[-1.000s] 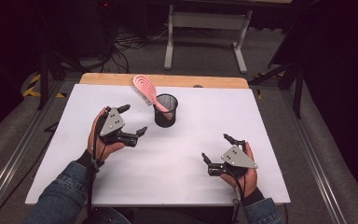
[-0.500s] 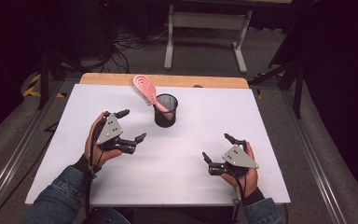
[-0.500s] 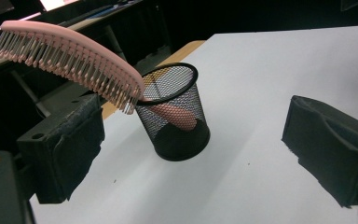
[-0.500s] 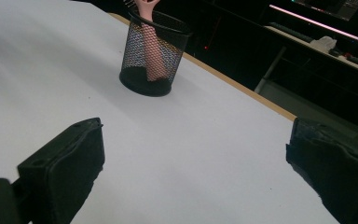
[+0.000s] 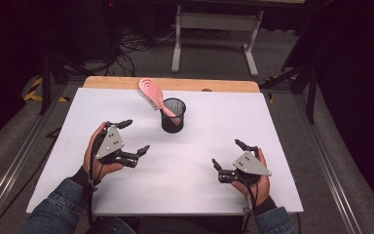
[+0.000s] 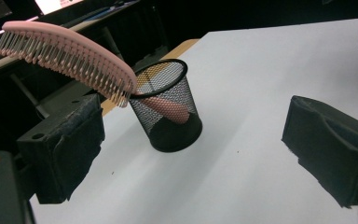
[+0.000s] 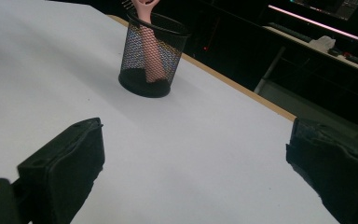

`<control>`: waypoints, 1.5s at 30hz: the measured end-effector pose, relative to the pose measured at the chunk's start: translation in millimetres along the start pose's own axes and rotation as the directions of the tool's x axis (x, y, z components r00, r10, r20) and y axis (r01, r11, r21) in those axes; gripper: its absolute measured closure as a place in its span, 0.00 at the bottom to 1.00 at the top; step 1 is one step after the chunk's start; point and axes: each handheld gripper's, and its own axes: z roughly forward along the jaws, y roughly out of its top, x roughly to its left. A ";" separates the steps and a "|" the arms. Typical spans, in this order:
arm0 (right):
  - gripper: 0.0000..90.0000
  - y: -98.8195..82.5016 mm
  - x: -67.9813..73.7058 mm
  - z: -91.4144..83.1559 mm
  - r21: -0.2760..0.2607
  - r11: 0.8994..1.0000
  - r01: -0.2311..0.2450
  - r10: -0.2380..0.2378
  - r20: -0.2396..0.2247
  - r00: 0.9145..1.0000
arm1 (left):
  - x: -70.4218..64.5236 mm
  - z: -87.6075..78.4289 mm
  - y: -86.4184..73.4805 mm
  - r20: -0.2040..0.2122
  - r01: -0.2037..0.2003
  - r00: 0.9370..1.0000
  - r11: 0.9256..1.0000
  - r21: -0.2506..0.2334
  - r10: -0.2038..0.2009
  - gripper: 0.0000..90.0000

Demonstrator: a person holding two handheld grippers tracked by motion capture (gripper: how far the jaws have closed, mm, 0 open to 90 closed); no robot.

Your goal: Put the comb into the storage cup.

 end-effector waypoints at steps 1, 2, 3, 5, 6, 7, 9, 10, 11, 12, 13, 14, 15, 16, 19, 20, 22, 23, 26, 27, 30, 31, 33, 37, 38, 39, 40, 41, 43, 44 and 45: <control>0.05 0.0 -0.2 -0.1 -0.001 1.000 0.001 -0.001 0.000 1.000 | -0.4 -1.0 -1.0 0.000 -0.002 1.000 1.000 0.003 0.002 0.07; 0.05 0.1 -0.3 -0.2 -0.001 1.000 -0.001 0.001 0.000 1.000 | -0.9 -1.6 -1.8 0.000 -0.001 1.000 1.000 0.006 0.001 0.07; 0.05 0.1 -0.4 -0.2 -0.001 1.000 -0.001 0.001 0.000 1.000 | -1.3 -3.2 -3.3 0.001 -0.003 1.000 1.000 0.010 0.003 0.07; 0.05 0.2 -0.6 -0.7 -0.002 1.000 -0.002 0.002 0.000 1.000 | -2.4 -5.5 -5.3 0.004 -0.003 1.000 1.000 0.010 0.003 0.07; 0.05 0.3 -0.6 -0.8 -0.002 1.000 -0.002 0.002 0.000 1.000 | -3.3 -6.7 -6.5 0.003 -0.003 1.000 1.000 0.012 0.003 0.07; 0.05 0.4 -0.6 -1.1 -0.002 1.000 -0.003 0.003 0.000 1.000 | -4.0 -7.7 -7.9 0.005 -0.006 1.000 1.000 0.015 0.006 0.07; 0.05 0.5 -0.8 -1.2 -0.005 1.000 -0.005 0.005 0.001 1.000 | -5.4 -9.9 -10.4 0.004 -0.015 1.000 1.000 0.022 0.015 0.07; 0.05 0.4 -0.8 -1.2 -0.007 1.000 -0.007 0.007 0.002 1.000 | -5.7 -10.3 -11.0 0.005 -0.015 1.000 1.000 0.023 0.015 0.07; 0.05 0.4 -0.9 -1.2 -0.008 1.000 -0.008 0.008 0.002 1.000 | -5.8 -11.3 -12.0 0.005 -0.015 1.000 1.000 0.024 0.015 0.07; 0.05 0.5 -1.0 -1.2 -0.009 1.000 -0.007 0.007 0.001 1.000 | -5.9 -12.8 -13.2 0.003 -0.017 1.000 0.999 0.028 0.017 0.07; 0.05 0.5 -1.0 -1.2 -0.009 1.000 -0.007 0.007 0.001 1.000 | -6.1 -13.8 -14.1 -0.003 -0.018 1.000 0.999 0.029 0.018 0.07; 0.05 0.4 -1.0 -1.2 -0.008 1.000 -0.009 0.009 0.002 1.000 | -5.9 -15.1 -14.9 -0.005 -0.017 1.000 0.999 0.029 0.017 0.07; 0.05 0.4 -1.2 -1.1 -0.010 1.000 -0.008 0.008 0.000 1.000 | -5.5 -17.5 -16.4 -0.005 -0.014 1.000 1.000 0.027 0.014 0.07; 0.05 0.4 -1.2 -1.1 -0.011 1.000 -0.009 0.009 0.000 1.000 | -5.5 -17.5 -16.4 -0.005 -0.014 1.000 1.000 0.027 0.014 0.07; 0.05 0.3 -1.5 -1.4 -0.010 1.000 -0.011 0.011 -0.005 1.000 | -5.5 -20.5 -18.5 -0.005 -0.017 1.000 0.999 0.031 0.017 0.07; 0.05 0.3 -1.5 -1.4 -0.010 1.000 -0.011 0.011 -0.005 1.000 | -5.7 -21.6 -18.9 -0.008 -0.021 1.000 0.999 0.031 0.021 0.07; 0.05 0.4 -1.3 -1.4 -0.010 1.000 -0.010 0.010 -0.005 1.000 | -6.4 -24.0 -20.0 -0.011 -0.023 1.000 0.999 0.037 0.024 0.07; 0.05 0.3 -1.2 -1.3 -0.011 1.000 -0.010 0.010 -0.005 1.000 | -6.4 -25.6 -21.0 -0.011 -0.026 1.000 0.999 0.036 0.026 0.07; 0.05 0.1 -1.5 -1.3 -0.011 1.000 -0.012 0.012 -0.006 1.000 | -6.6 -29.0 -23.9 -0.018 -0.029 0.999 0.999 0.041 0.030 0.07; 0.05 0.1 -1.6 -1.4 -0.010 1.000 -0.012 0.012 -0.005 1.000 | -6.3 -29.8 -25.0 -0.021 -0.034 0.999 0.999 0.042 0.035 0.07; 0.05 0.1 -1.6 -1.7 -0.011 1.000 -0.012 0.012 -0.004 1.000 | -6.7 -32.1 -28.7 -0.024 -0.038 0.999 0.998 0.052 0.039 0.07; 0.05 0.1 -1.7 -1.7 -0.011 1.000 -0.013 0.013 -0.004 1.000 | -6.9 -33.4 -30.0 -0.027 -0.039 0.999 0.997 0.060 0.041 0.07; 0.05 -0.1 -1.8 -1.7 -0.010 1.000 -0.014 0.014 -0.004 1.000 | -6.5 -34.9 -31.9 -0.028 -0.036 0.999 0.998 0.060 0.038 0.07; 0.05 0.1 -2.0 -2.2 -0.012 1.000 -0.015 0.015 -0.001 1.000 | -6.2 -38.4 -35.6 -0.035 -0.040 0.998 0.997 0.070 0.042 0.07; 0.05 0.1 -2.0 -2.2 -0.012 1.000 -0.015 0.015 -0.001 1.000 | -6.2 -38.4 -35.6 -0.035 -0.040 0.998 0.997 0.070 0.042 0.07; 0.05 0.1 -2.0 -2.3 -0.012 1.000 -0.016 0.016 -0.001 1.000 | -6.1 -40.0 -37.0 -0.038 -0.039 0.998 0.997 0.070 0.041 0.07; 0.05 0.1 -1.9 -2.1 -0.011 1.000 -0.015 0.015 -0.002 1.000 | -6.0 -40.7 -38.1 -0.040 -0.037 0.998 0.997 0.070 0.039 0.07; 0.05 0.3 -1.8 -2.1 -0.012 1.000 -0.014 0.014 -0.002 1.000 | -5.1 -42.7 -40.7 -0.043 -0.035 0.998 0.997 0.075 0.038 0.07; 0.05 0.3 -1.8 -2.1 -0.012 1.000 -0.014 0.014 -0.002 1.000 | -5.0 -43.6 -42.2 -0.045 -0.031 0.998 0.996 0.079 0.035 0.07; 0.05 0.2 -1.8 -2.0 -0.011 1.000 -0.014 0.014 -0.002 1.000 | -4.7 -44.5 -43.7 -0.049 -0.036 0.998 0.996 0.086 0.041 0.07; 0.05 0.1 -1.9 -2.0 -0.010 1.000 -0.015 0.015 -0.002 1.000 | -4.9 -45.1 -45.3 -0.054 -0.036 0.998 0.995 0.093 0.042 0.07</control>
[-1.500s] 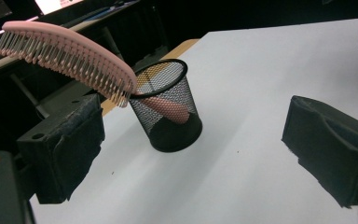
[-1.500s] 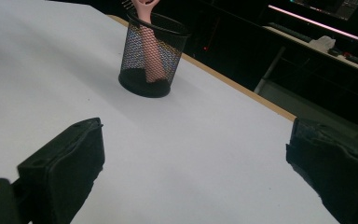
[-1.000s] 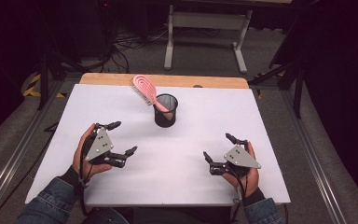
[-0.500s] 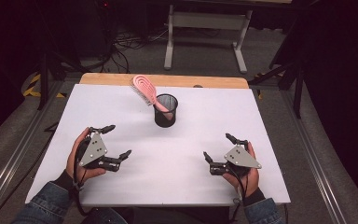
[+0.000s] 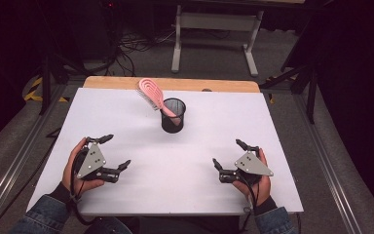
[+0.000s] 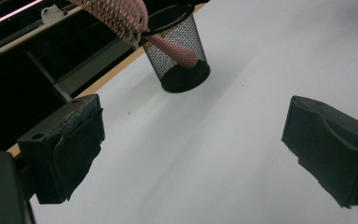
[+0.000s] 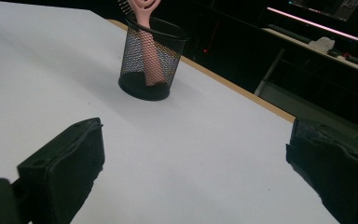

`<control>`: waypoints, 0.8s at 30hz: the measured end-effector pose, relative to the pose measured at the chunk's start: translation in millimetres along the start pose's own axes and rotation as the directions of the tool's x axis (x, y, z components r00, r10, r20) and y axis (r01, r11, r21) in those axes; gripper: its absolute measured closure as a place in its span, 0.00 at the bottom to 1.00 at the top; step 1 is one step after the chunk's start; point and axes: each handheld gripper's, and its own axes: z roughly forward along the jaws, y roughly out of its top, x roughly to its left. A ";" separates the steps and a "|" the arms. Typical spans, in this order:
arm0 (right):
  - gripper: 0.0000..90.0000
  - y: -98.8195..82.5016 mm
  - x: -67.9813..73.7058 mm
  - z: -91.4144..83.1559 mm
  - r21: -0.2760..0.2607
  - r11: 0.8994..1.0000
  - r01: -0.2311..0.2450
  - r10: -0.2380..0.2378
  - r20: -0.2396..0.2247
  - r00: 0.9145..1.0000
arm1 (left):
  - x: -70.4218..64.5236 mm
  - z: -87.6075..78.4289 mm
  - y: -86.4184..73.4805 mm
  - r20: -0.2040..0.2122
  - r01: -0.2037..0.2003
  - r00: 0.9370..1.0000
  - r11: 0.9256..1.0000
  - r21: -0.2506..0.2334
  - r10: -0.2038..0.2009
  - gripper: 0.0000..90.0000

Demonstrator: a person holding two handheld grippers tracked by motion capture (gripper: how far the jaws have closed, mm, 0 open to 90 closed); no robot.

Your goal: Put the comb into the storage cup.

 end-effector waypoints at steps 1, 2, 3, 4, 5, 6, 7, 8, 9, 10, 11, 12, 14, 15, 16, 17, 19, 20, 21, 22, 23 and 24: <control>0.05 0.0 -0.1 0.0 0.000 1.000 0.000 0.000 0.001 1.000 | 0.4 -0.9 -3.3 -0.002 0.001 1.000 1.000 0.005 -0.001 0.07; 0.05 0.0 -0.1 -0.1 0.000 1.000 0.000 0.000 0.001 1.000 | 0.4 -0.9 -3.3 -0.002 0.001 1.000 1.000 0.005 -0.001 0.07; 0.05 0.0 -0.1 -0.1 -0.001 1.000 0.000 0.000 0.001 1.000 | 0.7 -1.3 -7.0 -0.007 0.005 1.000 1.000 0.011 -0.005 0.07; 0.05 0.0 -0.1 -0.1 -0.001 1.000 0.000 0.000 0.001 1.000 | 0.7 -1.3 -7.0 -0.007 0.005 1.000 1.000 0.011 -0.005 0.07; 0.05 0.0 -0.2 -0.1 -0.001 1.000 -0.001 0.001 0.001 1.000 | 0.9 -1.6 -8.8 -0.006 0.006 1.000 1.000 0.021 -0.006 0.07; 0.05 -0.2 -0.3 0.1 -0.001 1.000 -0.003 0.003 0.001 1.000 | 1.0 -2.5 -12.1 -0.009 0.006 1.000 1.000 0.029 -0.006 0.07; 0.05 -0.2 -0.3 0.0 -0.001 1.000 -0.002 0.002 0.001 1.000 | 1.0 -2.5 -12.1 -0.009 0.006 1.000 1.000 0.029 -0.006 0.07; 0.05 -0.1 -0.4 -0.1 -0.002 1.000 -0.002 0.002 0.002 1.000 | 1.1 -3.3 -13.7 -0.011 0.009 1.000 0.999 0.031 -0.008 0.07; 0.05 -0.1 -0.4 -0.1 -0.002 1.000 -0.002 0.002 0.002 1.000 | 1.0 -4.3 -15.5 -0.014 0.012 1.000 0.999 0.036 -0.012 0.07; 0.05 -0.2 -0.8 -0.2 -0.003 1.000 0.000 0.000 0.001 1.000 | 1.5 -4.9 -17.2 -0.016 0.012 1.000 0.999 0.037 -0.011 0.07; 0.05 -0.2 -0.8 -0.2 -0.003 1.000 0.000 0.000 0.001 1.000 | 1.9 -5.9 -19.1 -0.015 0.019 1.000 0.999 0.036 -0.018 0.07; 0.05 -0.5 -1.3 -0.2 0.000 1.000 0.000 0.000 0.002 1.000 | 2.4 -6.7 -20.9 -0.017 0.021 1.000 0.999 0.040 -0.021 0.07; 0.05 -0.7 -1.5 0.1 -0.001 1.000 -0.002 0.002 0.002 1.000 | 3.5 -9.2 -24.3 -0.024 0.034 0.999 0.998 0.051 -0.033 0.07; 0.05 -0.9 -1.6 0.1 0.000 1.000 -0.003 0.003 0.002 1.000 | 3.9 -10.0 -25.2 -0.025 0.039 0.999 0.998 0.051 -0.038 0.07; 0.05 -0.9 -1.6 0.1 0.000 1.000 -0.003 0.003 0.002 1.000 | 4.7 -11.4 -26.6 -0.029 0.042 0.999 0.998 0.052 -0.041 0.07; 0.05 -1.0 -1.6 0.1 0.001 1.000 -0.007 0.007 0.002 1.000 | 5.2 -12.4 -27.4 -0.030 0.047 0.999 0.997 0.055 -0.045 0.07; 0.05 -1.2 -1.7 0.1 0.006 1.000 -0.011 0.011 0.002 1.000 | 6.0 -14.0 -30.1 -0.029 0.062 0.998 0.997 0.054 -0.060 0.07; 0.05 -1.5 -1.9 0.2 0.005 1.000 -0.013 0.013 0.002 1.000 | 6.3 -14.9 -31.8 -0.030 0.070 0.997 0.996 0.056 -0.069 0.07; 0.05 -1.7 -2.3 0.2 0.004 1.000 -0.011 0.011 0.002 1.000 | 6.2 -15.6 -32.8 -0.030 0.079 0.997 0.995 0.059 -0.077 0.07; 0.05 -1.9 -2.6 0.3 0.004 1.000 -0.011 0.011 0.001 1.000 | 6.8 -16.6 -34.1 -0.030 0.081 0.996 0.995 0.062 -0.079 0.07; 0.05 -2.1 -3.1 0.1 0.005 1.000 -0.013 0.013 0.000 1.000 | 6.8 -17.0 -34.9 -0.028 0.089 0.996 0.994 0.061 -0.087 0.07; 0.05 -2.6 -3.6 0.3 0.004 1.000 -0.015 0.015 0.000 1.000 | 7.4 -17.6 -35.4 -0.027 0.093 0.995 0.994 0.060 -0.092 0.07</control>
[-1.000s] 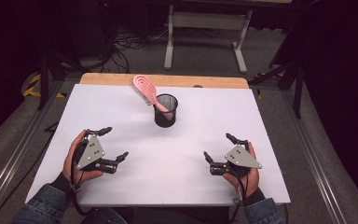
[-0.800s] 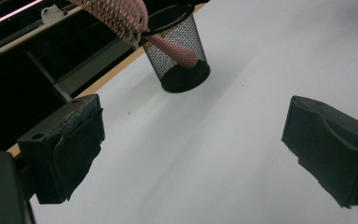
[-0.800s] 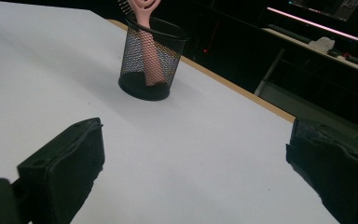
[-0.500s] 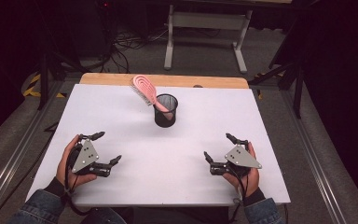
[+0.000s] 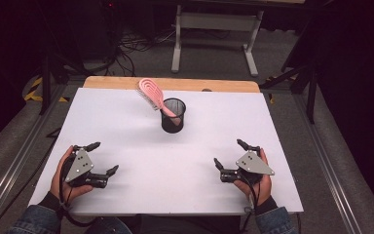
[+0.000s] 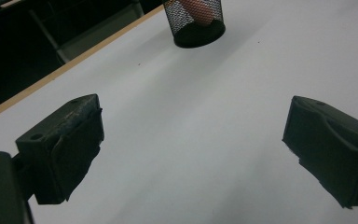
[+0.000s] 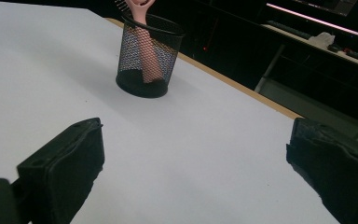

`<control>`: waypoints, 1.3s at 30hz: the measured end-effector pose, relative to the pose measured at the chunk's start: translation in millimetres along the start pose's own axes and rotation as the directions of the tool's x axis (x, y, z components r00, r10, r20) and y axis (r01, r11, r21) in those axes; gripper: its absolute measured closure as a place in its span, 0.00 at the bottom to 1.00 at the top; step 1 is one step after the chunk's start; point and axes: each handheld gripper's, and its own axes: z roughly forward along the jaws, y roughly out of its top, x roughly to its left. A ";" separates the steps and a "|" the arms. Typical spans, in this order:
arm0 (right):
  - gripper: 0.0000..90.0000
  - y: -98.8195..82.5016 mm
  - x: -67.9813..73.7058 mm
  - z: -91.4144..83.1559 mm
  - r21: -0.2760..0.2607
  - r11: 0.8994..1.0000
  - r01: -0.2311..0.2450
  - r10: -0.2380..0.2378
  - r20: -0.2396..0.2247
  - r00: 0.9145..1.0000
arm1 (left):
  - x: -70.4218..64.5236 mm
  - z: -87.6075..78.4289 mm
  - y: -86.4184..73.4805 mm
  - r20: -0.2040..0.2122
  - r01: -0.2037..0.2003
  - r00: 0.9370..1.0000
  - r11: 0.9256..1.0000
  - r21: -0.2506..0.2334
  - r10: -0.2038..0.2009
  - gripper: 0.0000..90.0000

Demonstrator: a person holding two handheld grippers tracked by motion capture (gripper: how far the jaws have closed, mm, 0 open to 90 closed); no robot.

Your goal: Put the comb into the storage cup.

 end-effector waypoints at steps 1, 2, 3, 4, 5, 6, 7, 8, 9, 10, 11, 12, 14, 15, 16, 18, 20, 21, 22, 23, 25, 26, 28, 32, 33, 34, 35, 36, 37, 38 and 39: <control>0.05 0.0 0.0 0.0 0.000 1.000 0.000 0.000 0.000 1.000 | 0.0 0.0 0.0 0.000 0.000 1.000 1.000 0.000 0.000 0.07; 0.05 -0.1 -0.2 0.0 0.000 1.000 -0.002 0.002 0.000 1.000 | -0.1 0.1 0.2 0.000 0.003 1.000 1.000 -0.004 -0.003 0.07; 0.05 -0.1 -0.2 -0.1 0.000 1.000 -0.002 0.002 -0.002 1.000 | -0.7 0.7 0.3 0.005 0.009 1.000 1.000 -0.005 -0.009 0.07; 0.05 0.0 -0.2 -0.1 -0.001 1.000 0.001 -0.001 -0.002 1.000 | -1.0 1.3 0.3 0.008 0.004 1.000 1.000 0.000 -0.004 0.07; 0.05 0.0 -0.2 -0.1 -0.001 1.000 0.002 -0.002 -0.002 1.000 | -1.3 1.8 0.0 0.009 0.002 1.000 1.000 0.001 -0.002 0.07; 0.05 0.0 -0.3 -0.2 0.000 1.000 0.001 -0.001 -0.002 1.000 | -1.7 2.5 -0.2 0.009 0.000 1.000 1.000 0.004 0.000 0.07; 0.05 -0.1 -0.6 -0.4 -0.001 1.000 0.001 -0.001 -0.002 1.000 | -1.9 2.9 -0.3 0.010 -0.002 1.000 1.000 0.008 0.002 0.07; 0.05 -0.2 -0.9 -0.8 0.001 1.000 -0.001 0.001 0.000 1.000 | -1.8 2.9 -0.2 0.011 -0.004 1.000 1.000 0.007 0.003 0.07; 0.05 -0.3 -1.0 -0.9 0.001 1.000 -0.001 0.001 0.001 1.000 | -2.0 2.7 0.1 0.013 -0.003 1.000 1.000 0.007 0.003 0.07; 0.05 -0.3 -1.0 -1.0 0.001 1.000 0.000 0.000 0.002 1.000 | -2.1 2.7 0.3 0.012 -0.003 1.000 1.000 0.007 0.003 0.07; 0.05 -0.2 -0.8 -1.0 -0.003 1.000 0.002 -0.002 0.002 1.000 | -2.1 3.1 0.6 0.016 0.001 1.000 1.000 0.004 -0.001 0.07; 0.05 -0.2 -0.8 -1.0 -0.003 1.000 0.002 -0.002 0.002 1.000 | -2.1 3.1 0.6 0.016 0.001 1.000 1.000 0.004 -0.001 0.07; 0.05 -0.5 -0.5 -1.1 0.001 1.000 0.003 -0.003 0.002 1.000 | -2.4 4.0 0.5 0.019 -0.002 1.000 1.000 0.004 0.002 0.07; 0.05 -0.5 -0.7 -1.3 0.002 1.000 0.006 -0.006 0.003 1.000 | -2.5 4.0 0.1 0.023 -0.007 1.000 1.000 0.010 0.007 0.07; 0.05 -0.1 -1.0 -2.1 -0.003 1.000 0.002 -0.002 0.008 1.000 | -2.7 3.8 0.1 0.023 -0.008 1.000 1.000 0.011 0.008 0.07; 0.05 0.7 -1.0 -2.5 -0.007 1.000 0.000 0.000 0.009 1.000 | -2.8 2.1 0.3 0.022 -0.006 1.000 1.000 -0.004 0.006 0.07; 0.05 1.2 -0.1 -2.1 -0.006 1.000 0.002 -0.002 0.008 1.000 | -2.4 1.2 0.4 0.019 -0.006 1.000 1.000 -0.007 0.006 0.07; 0.05 1.5 0.3 -1.9 -0.006 1.000 0.005 -0.005 0.007 1.000 | -2.1 1.0 0.3 0.023 -0.005 1.000 1.000 -0.007 0.005 0.07; 0.05 1.9 1.1 -1.9 -0.005 1.000 0.007 -0.007 0.007 1.000 | -2.1 1.3 0.3 0.026 -0.005 1.000 1.000 -0.007 0.005 0.07; 0.05 2.0 1.5 -1.7 -0.005 1.000 0.007 -0.007 0.007 1.000 | -2.1 1.9 0.5 0.027 -0.008 1.000 1.000 -0.005 0.008 0.07; 0.05 1.6 0.6 -1.0 -0.004 1.000 0.008 -0.008 0.007 1.000 | -2.9 3.2 0.4 0.030 -0.008 1.000 1.000 -0.006 0.008 0.07; 0.05 1.6 0.6 -1.0 -0.004 1.000 0.008 -0.008 0.007 1.000 | -3.2 3.9 0.5 0.032 -0.009 0.999 1.000 -0.005 0.009 0.07; 0.05 1.3 -0.2 -0.8 -0.002 1.000 0.005 -0.005 0.006 1.000 | -2.8 4.8 0.9 0.032 -0.015 0.999 1.000 -0.003 0.016 0.07; 0.05 1.2 -0.2 -0.8 -0.002 1.000 0.005 -0.005 0.005 1.000 | -3.4 4.7 1.1 0.034 -0.012 0.999 1.000 -0.001 0.012 0.07; 0.05 1.5 0.1 -1.0 -0.004 1.000 0.005 -0.005 0.004 1.000 | -3.3 4.5 1.1 0.035 -0.012 0.999 1.000 -0.002 0.013 0.07; 0.05 1.7 0.4 -1.1 -0.006 1.000 0.005 -0.005 0.004 1.000 | -3.2 4.0 1.0 0.030 -0.013 0.999 1.000 -0.004 0.013 0.07; 0.05 1.8 0.7 -0.9 -0.006 1.000 0.004 -0.004 0.004 1.000 | -3.2 4.0 1.0 0.030 -0.013 0.999 1.000 -0.004 0.013 0.07; 0.05 1.8 0.7 -0.9 -0.006 1.000 0.004 -0.004 0.004 1.000 | -3.0 3.9 0.9 0.031 -0.013 0.999 1.000 -0.003 0.013 0.07; 0.05 1.8 0.9 -0.7 -0.003 1.000 0.008 -0.008 0.003 1.000 | -3.3 3.8 0.9 0.035 -0.010 0.999 1.000 -0.005 0.010 0.07; 0.05 1.8 0.9 -0.7 -0.003 1.000 0.008 -0.008 0.003 1.000 | -3.3 3.8 0.9 0.035 -0.010 0.999 1.000 -0.005 0.010 0.07; 0.05 2.0 0.9 -0.9 -0.002 1.000 0.010 -0.010 0.003 1.000 | -3.3 3.7 0.9 0.034 -0.007 0.999 1.000 -0.008 0.007 0.07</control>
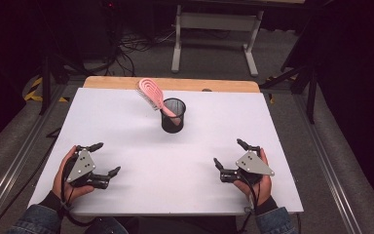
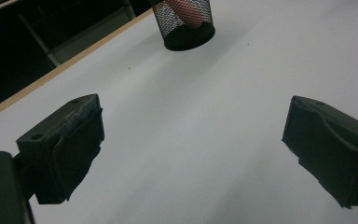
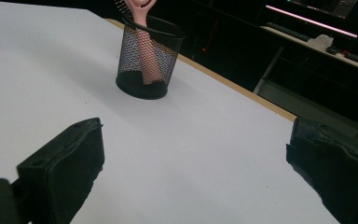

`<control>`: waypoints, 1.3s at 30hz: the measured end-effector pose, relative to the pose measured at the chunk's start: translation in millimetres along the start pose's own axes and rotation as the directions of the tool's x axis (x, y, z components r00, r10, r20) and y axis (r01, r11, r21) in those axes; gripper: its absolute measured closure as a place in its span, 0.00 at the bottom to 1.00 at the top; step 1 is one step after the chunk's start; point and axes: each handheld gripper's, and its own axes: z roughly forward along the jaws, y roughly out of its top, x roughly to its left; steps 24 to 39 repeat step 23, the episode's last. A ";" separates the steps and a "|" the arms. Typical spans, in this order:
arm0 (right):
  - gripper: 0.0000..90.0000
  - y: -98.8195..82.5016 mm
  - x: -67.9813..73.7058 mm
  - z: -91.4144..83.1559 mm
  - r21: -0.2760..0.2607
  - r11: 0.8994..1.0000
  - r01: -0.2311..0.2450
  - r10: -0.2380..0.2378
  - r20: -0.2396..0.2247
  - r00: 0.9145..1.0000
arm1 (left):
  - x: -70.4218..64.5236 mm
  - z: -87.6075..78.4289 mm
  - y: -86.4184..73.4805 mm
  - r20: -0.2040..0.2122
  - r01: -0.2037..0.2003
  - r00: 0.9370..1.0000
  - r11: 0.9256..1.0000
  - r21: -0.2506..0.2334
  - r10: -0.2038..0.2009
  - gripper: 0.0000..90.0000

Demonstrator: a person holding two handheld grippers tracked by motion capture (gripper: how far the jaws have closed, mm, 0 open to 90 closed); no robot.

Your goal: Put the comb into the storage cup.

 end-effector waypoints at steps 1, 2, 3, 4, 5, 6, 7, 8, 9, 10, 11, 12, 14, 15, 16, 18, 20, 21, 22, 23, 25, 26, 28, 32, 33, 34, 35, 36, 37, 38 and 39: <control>0.05 -0.1 -0.1 0.2 -0.002 1.000 -0.001 0.001 0.000 1.000 | 0.1 0.0 -0.1 0.000 -0.002 1.000 1.000 0.002 0.002 0.07; 0.05 -0.1 -0.1 0.2 -0.002 1.000 -0.001 0.001 0.000 1.000 | 0.1 0.0 -0.1 0.000 -0.002 1.000 1.000 0.002 0.002 0.07; 0.05 -0.5 -0.4 0.5 -0.001 1.000 -0.003 0.003 0.000 1.000 | 0.5 0.1 0.0 -0.002 -0.003 1.000 1.000 0.001 0.003 0.07; 0.05 -0.6 -0.7 0.6 -0.001 1.000 -0.002 0.002 0.000 1.000 | 0.6 0.2 0.0 -0.003 -0.004 1.000 1.000 0.001 0.004 0.07; 0.05 -0.6 -1.0 0.5 -0.001 1.000 -0.002 0.002 0.000 1.000 | 0.7 0.3 0.0 -0.003 -0.005 1.000 1.000 0.001 0.005 0.07; 0.05 -0.5 -1.1 0.5 -0.001 1.000 -0.001 0.001 0.000 1.000 | 0.8 0.3 0.1 -0.004 -0.007 1.000 1.000 0.002 0.007 0.07; 0.05 -0.5 -1.1 0.5 -0.001 1.000 -0.001 0.001 0.000 1.000 | 0.8 0.3 0.1 -0.004 -0.007 1.000 1.000 0.002 0.007 0.07; 0.05 -0.5 -1.1 0.4 -0.001 1.000 0.001 -0.001 0.001 1.000 | 0.8 0.4 0.2 -0.003 -0.007 1.000 1.000 0.002 0.007 0.07; 0.05 -0.5 -1.2 0.3 -0.002 1.000 0.001 -0.001 0.001 1.000 | 0.8 0.5 0.2 -0.003 -0.007 1.000 1.000 0.002 0.007 0.07; 0.05 -0.7 -1.5 0.4 -0.002 1.000 0.002 -0.002 0.001 1.000 | 0.8 1.2 0.3 -0.001 -0.006 1.000 1.000 0.001 0.006 0.07; 0.05 -0.7 -1.5 0.4 -0.002 1.000 0.002 -0.002 0.001 1.000 | 0.8 1.2 0.3 -0.001 -0.006 1.000 1.000 0.001 0.006 0.07; 0.05 -1.0 -1.4 0.5 0.000 1.000 0.004 -0.004 0.001 1.000 | 0.9 1.4 0.4 0.001 -0.006 1.000 1.000 0.004 0.006 0.07; 0.05 -1.2 -1.5 0.6 0.001 1.000 0.004 -0.004 0.000 1.000 | 1.4 1.9 0.4 0.000 -0.013 1.000 1.000 0.009 0.013 0.07; 0.05 -1.2 -1.7 0.6 0.001 1.000 0.005 -0.005 0.001 1.000 | 1.3 2.1 0.3 0.001 -0.009 1.000 1.000 0.008 0.009 0.07; 0.05 -1.4 -2.0 0.6 -0.001 1.000 0.002 -0.002 0.002 1.000 | 1.7 2.3 0.4 0.001 -0.011 1.000 1.000 0.009 0.011 0.07; 0.05 -1.3 -2.2 0.5 0.000 1.000 0.001 -0.001 0.004 1.000 | 1.4 2.6 0.4 0.005 -0.011 1.000 1.000 0.010 0.011 0.07; 0.05 -1.0 -2.0 0.2 -0.004 1.000 -0.004 0.004 0.004 1.000 | 1.2 3.3 0.2 0.009 -0.006 1.000 1.000 0.007 0.006 0.07; 0.05 -0.9 -2.1 0.2 -0.003 1.000 -0.007 0.007 0.003 1.000 | 1.2 3.6 0.0 0.009 -0.005 1.000 1.000 0.009 0.005 0.07; 0.05 -0.8 -2.2 0.3 -0.002 1.000 -0.007 0.007 0.003 1.000 | 1.2 3.6 0.0 0.009 -0.005 1.000 1.000 0.009 0.005 0.07; 0.05 -0.8 -2.2 0.3 -0.002 1.000 -0.007 0.007 0.003 1.000 | 1.4 3.7 -0.1 0.006 -0.006 1.000 1.000 0.011 0.006 0.07; 0.05 -0.8 -2.2 0.3 -0.002 1.000 -0.007 0.007 0.003 1.000 | 1.4 3.7 -0.1 0.006 -0.006 1.000 1.000 0.011 0.006 0.07; 0.05 -0.8 -2.2 0.3 -0.002 1.000 -0.007 0.007 0.003 1.000 | 1.4 3.7 -0.1 0.006 -0.006 1.000 1.000 0.011 0.006 0.07; 0.05 -0.8 -2.2 0.3 -0.002 1.000 -0.007 0.007 0.003 1.000 | 1.4 3.7 -0.1 0.006 -0.006 1.000 1.000 0.011 0.006 0.07; 0.05 -0.8 -2.2 0.3 -0.002 1.000 -0.007 0.007 0.003 1.000 | 1.4 3.7 -0.1 0.006 -0.006 1.000 1.000 0.011 0.006 0.07; 0.05 -0.8 -2.2 0.3 -0.002 1.000 -0.007 0.007 0.003 1.000 | 1.4 3.7 -0.1 0.006 -0.006 1.000 1.000 0.011 0.006 0.07; 0.05 -0.8 -2.2 0.3 -0.002 1.000 -0.007 0.007 0.003 1.000 | 1.4 3.7 -0.1 0.006 -0.006 1.000 1.000 0.011 0.006 0.07; 0.05 -0.8 -2.2 0.3 -0.002 1.000 -0.007 0.007 0.003 1.000 | 1.4 3.7 -0.1 0.006 -0.006 1.000 1.000 0.011 0.006 0.07; 0.05 -0.8 -2.2 0.3 -0.002 1.000 -0.007 0.007 0.003 1.000 | 1.4 3.7 -0.1 0.006 -0.006 1.000 1.000 0.011 0.006 0.07; 0.05 -0.8 -2.2 0.3 -0.002 1.000 -0.007 0.007 0.003 1.000 | 1.4 3.7 -0.1 0.006 -0.006 1.000 1.000 0.011 0.006 0.07; 0.05 -0.8 -2.2 0.3 -0.002 1.000 -0.007 0.007 0.003 1.000 | 1.4 3.7 -0.1 0.006 -0.006 1.000 1.000 0.011 0.006 0.07; 0.05 -0.8 -2.2 0.3 -0.002 1.000 -0.007 0.007 0.003 1.000 | 1.4 3.7 -0.1 0.006 -0.006 1.000 1.000 0.011 0.006 0.07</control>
